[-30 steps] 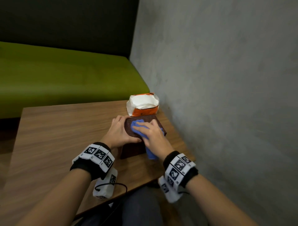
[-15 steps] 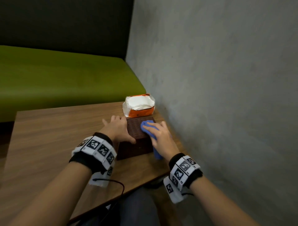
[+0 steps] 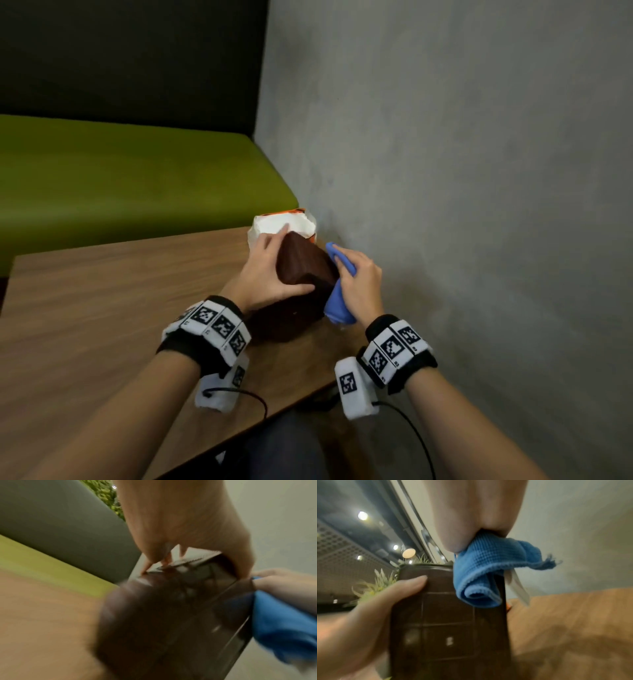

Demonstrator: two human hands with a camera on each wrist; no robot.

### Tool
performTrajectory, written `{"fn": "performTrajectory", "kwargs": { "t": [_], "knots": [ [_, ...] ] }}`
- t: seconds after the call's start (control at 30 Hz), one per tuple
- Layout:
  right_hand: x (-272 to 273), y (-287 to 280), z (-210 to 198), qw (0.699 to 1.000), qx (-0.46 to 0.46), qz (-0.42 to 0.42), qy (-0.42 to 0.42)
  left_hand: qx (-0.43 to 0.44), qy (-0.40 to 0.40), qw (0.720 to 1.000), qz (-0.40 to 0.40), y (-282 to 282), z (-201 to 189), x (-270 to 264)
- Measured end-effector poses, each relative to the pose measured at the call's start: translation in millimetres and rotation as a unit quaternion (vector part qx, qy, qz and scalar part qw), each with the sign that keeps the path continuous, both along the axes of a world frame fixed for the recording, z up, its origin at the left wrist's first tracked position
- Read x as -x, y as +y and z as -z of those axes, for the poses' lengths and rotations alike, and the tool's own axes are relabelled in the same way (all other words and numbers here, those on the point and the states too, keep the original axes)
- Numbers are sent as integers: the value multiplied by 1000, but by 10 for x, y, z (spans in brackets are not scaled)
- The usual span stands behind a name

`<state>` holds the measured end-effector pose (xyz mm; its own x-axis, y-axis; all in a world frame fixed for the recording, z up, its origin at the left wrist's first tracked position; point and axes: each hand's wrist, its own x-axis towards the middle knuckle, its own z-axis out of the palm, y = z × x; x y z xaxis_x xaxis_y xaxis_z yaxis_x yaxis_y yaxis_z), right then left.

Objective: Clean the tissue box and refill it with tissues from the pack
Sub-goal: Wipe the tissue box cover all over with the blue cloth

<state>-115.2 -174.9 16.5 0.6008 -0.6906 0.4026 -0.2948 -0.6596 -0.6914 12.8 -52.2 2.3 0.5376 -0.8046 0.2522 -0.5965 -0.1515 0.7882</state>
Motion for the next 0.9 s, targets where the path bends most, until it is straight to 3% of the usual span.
{"fn": "performTrajectory", "kwargs": {
  "t": [0.07, 0.23, 0.33, 0.5, 0.6, 0.73, 0.8, 0.9],
  "knots": [
    [-68, 37, -84, 1000, 6, -4, -9, 60, 51, 997, -20, 140, 148, 20],
    [-279, 175, -95, 986, 108, -46, 118, 112, 81, 986, -89, 290, 391, 146],
    [-312, 260, -134, 977, 144, -47, 148, 69, 58, 994, -53, 265, 255, 17],
    [-414, 169, -54, 963, 181, -7, 201, -89, -26, 996, -10, 135, -50, -69],
    [-642, 191, -75, 950, 197, 4, 243, -72, -30, 997, -18, 139, -76, -65],
    [-554, 432, -80, 945, 220, -170, 171, -22, -42, 999, -11, 182, -90, -102],
    [-325, 326, -94, 937, 243, -213, 130, -41, -52, 998, -14, 172, -70, -122],
    [-284, 14, -142, 948, 227, -105, 194, -78, -35, 996, -23, 152, -71, -79]
  ]
}}
